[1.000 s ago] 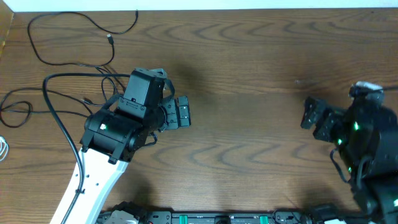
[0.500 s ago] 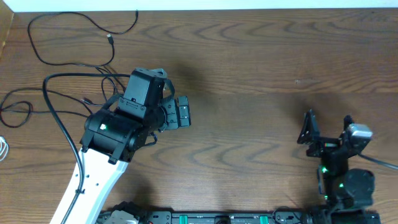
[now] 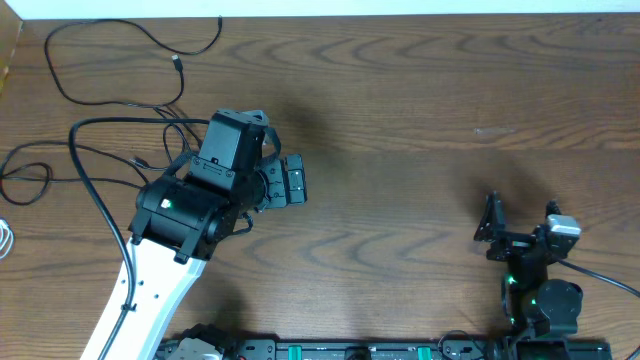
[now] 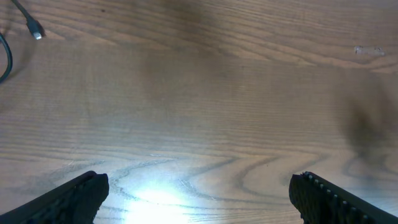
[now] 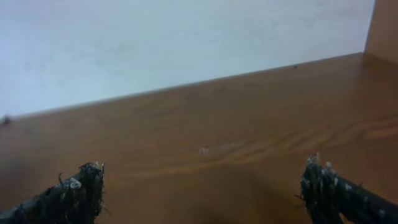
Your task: Untangle cables
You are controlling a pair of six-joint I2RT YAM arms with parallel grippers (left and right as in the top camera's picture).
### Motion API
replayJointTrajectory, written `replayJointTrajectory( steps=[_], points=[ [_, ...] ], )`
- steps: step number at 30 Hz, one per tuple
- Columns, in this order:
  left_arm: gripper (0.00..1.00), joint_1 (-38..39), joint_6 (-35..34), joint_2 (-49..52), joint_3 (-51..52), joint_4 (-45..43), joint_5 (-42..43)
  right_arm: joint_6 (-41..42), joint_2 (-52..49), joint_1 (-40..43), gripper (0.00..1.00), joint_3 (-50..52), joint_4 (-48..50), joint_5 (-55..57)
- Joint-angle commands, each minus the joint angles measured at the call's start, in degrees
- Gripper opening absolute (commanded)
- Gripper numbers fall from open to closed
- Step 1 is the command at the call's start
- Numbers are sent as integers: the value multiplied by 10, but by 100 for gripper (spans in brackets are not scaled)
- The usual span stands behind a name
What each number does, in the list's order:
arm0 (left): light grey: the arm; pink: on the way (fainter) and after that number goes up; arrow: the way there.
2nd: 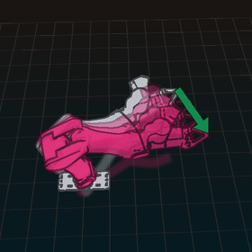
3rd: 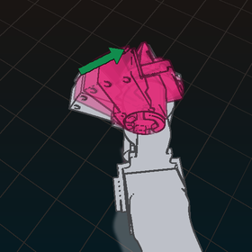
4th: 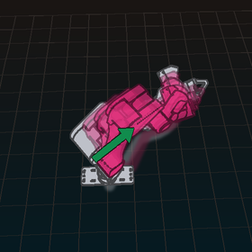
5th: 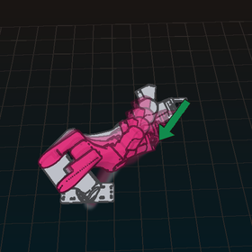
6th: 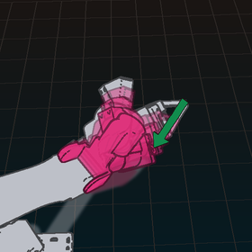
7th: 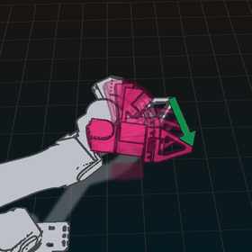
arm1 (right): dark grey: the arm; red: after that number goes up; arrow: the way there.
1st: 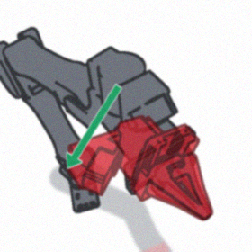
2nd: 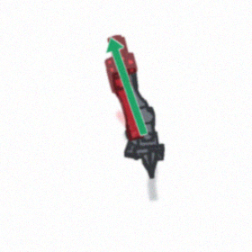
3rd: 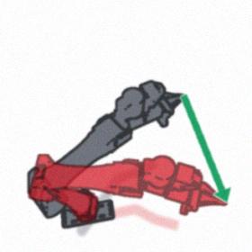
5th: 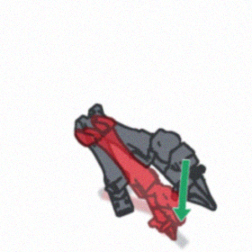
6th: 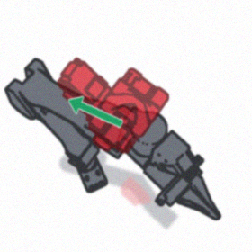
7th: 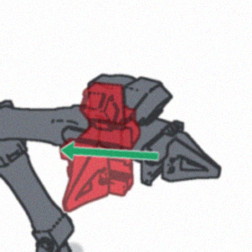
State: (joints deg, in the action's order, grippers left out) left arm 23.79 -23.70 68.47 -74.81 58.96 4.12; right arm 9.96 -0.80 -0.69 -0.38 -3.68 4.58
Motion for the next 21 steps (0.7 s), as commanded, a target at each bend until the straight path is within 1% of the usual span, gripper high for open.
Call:
replayJointTrajectory(
  steps=[1, 4, 10, 13, 14, 18, 21],
  points=[
    [98, 1, 9, -4, -4, 2, -8, -75, 5, 3, 99, 1, -6, -23],
    [98, 1, 9, -4, -4, 2, -8, -99, 4, 3, 99, 1, -6, -23],
    [98, 1, 9, -4, -4, 2, -8, -101, 5, -3, 99, 1, -4, -12],
    [98, 1, 9, -4, -4, 2, -8, -167, 5, -21, 99, 1, -6, -16],
    [98, 1, 9, -4, -4, 2, -8, -175, 5, -23, 99, 1, -7, -17],
    [98, 1, 9, -4, -4, 2, -8, -175, 5, -23, 99, 1, -8, -22],
    [98, 1, 9, -4, -4, 2, -8, -158, 5, -23, 99, 1, -8, -22]
  ],
)
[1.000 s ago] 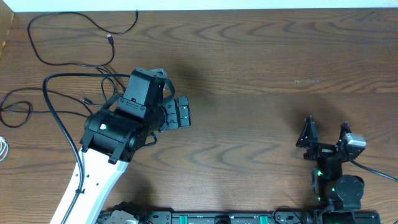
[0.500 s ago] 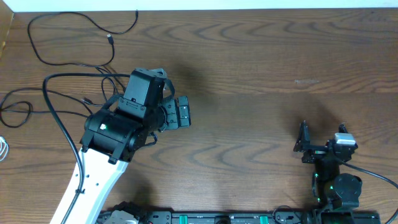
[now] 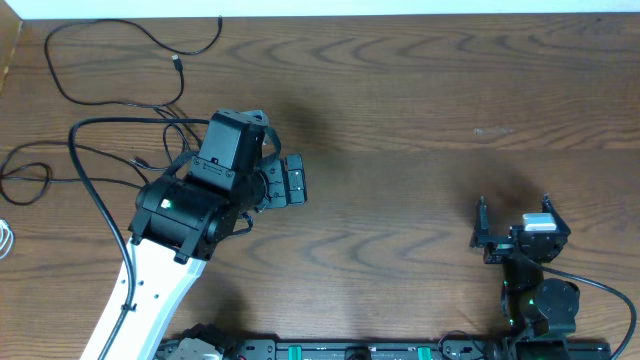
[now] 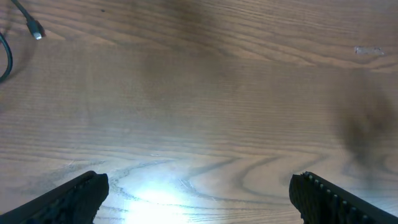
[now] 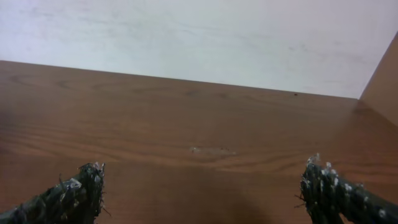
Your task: Untangle cables
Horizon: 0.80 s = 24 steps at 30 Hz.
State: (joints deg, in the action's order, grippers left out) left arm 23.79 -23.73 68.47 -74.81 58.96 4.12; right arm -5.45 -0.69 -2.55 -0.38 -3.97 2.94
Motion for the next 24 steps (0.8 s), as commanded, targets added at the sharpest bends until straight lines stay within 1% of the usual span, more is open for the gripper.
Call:
replayJointTrajectory(
  steps=[1, 8, 24],
  points=[
    [98, 1, 10, -4, -4, 2, -8, 2, 4, -5, 99, 1, -5, -5],
    [98, 1, 10, -4, -4, 2, -8, 44, 4, 0, 99, 1, -5, -3],
    [98, 1, 10, -4, -4, 2, -8, 56, 4, 3, 99, 1, -5, -3]
  ],
)
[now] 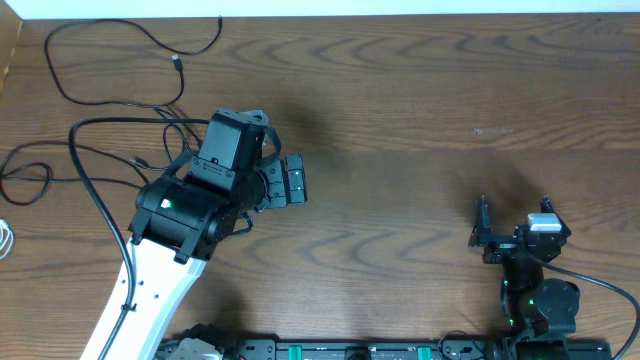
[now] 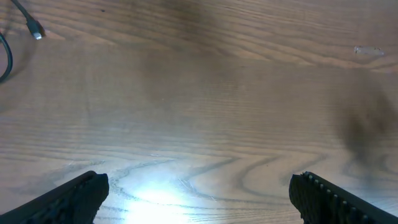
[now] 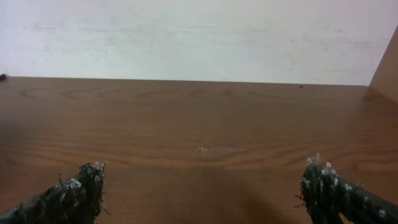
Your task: Untangle cables
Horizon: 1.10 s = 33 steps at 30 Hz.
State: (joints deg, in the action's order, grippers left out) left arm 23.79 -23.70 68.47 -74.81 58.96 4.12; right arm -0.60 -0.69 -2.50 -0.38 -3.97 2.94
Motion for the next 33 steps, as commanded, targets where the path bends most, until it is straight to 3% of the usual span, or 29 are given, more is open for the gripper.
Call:
replayJointTrajectory(
  steps=[1, 33],
  points=[
    [98, 1, 9, -4, -4, 2, -8, 8, 4, 3, 99, 1, -5, -3],
    [98, 0, 12, -5, -4, 8, -35, 8, 4, 4, 99, 1, -1, -1]
  ],
)
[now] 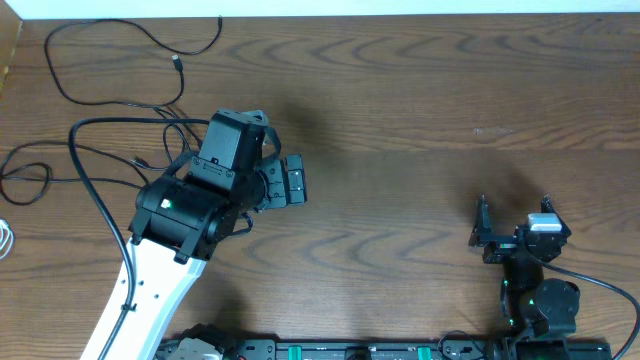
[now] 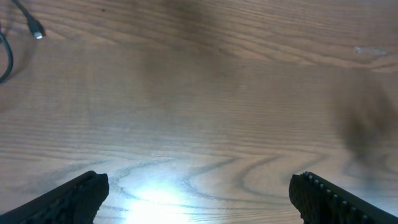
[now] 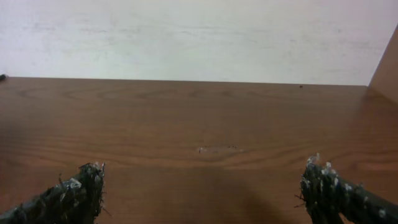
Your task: Untangle cables
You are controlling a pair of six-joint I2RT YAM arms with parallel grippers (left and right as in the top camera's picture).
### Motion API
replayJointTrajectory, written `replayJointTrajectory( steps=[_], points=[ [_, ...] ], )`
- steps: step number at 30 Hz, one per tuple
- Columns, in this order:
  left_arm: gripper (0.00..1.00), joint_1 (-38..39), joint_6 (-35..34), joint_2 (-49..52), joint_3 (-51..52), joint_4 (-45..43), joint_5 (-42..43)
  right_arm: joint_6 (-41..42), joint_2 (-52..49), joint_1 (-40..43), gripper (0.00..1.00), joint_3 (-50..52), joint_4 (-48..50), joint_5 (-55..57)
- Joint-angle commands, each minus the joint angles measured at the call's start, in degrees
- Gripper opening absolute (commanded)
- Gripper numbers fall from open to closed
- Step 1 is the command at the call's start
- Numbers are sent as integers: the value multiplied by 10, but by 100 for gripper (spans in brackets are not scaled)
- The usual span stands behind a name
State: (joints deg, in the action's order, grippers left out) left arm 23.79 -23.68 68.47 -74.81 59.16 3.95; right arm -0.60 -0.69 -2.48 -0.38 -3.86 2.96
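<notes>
Thin black cables (image 1: 110, 70) lie in loops at the table's far left, one ending in a small plug (image 1: 177, 62), which the left wrist view shows as a plug (image 2: 37, 34) at its upper left. My left gripper (image 1: 295, 182) is open over bare wood to the right of the cables, holding nothing. My right gripper (image 1: 513, 222) is open low at the front right, far from the cables; its fingers (image 3: 74, 193) stand wide apart over bare wood.
A white cable end (image 1: 5, 240) shows at the left edge. The white wall (image 3: 186, 37) borders the table's far edge. A pale scuff (image 1: 492, 131) marks the wood at right. The arm bases' rail (image 1: 350, 350) runs along the front edge.
The right gripper stood turned toward the left at first, then was squared to face the far wall, and has stayed there. The left arm and the cables have not moved. Both grippers stayed open throughout.
</notes>
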Motion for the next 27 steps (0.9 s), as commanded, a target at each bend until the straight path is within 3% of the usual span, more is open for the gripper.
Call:
replayJointTrajectory(
  steps=[1, 9, 16, 24, 27],
  points=[
    [98, 0, 11, -5, -4, 6, -36, 8, 4, 4, 99, 1, -2, -1],
    [98, -12, 28, -32, 42, 10, -28, 8, 4, 4, 99, 1, -2, -1],
    [98, -95, 57, -110, 125, 2, -13, 8, 4, 4, 99, 1, -2, -1],
    [98, -181, 66, -326, 221, 3, -1, 8, 4, 4, 99, 1, -2, -1],
    [98, -185, 112, -396, 252, -7, -1, 8, 4, 4, 99, 1, -3, -1]
  ],
)
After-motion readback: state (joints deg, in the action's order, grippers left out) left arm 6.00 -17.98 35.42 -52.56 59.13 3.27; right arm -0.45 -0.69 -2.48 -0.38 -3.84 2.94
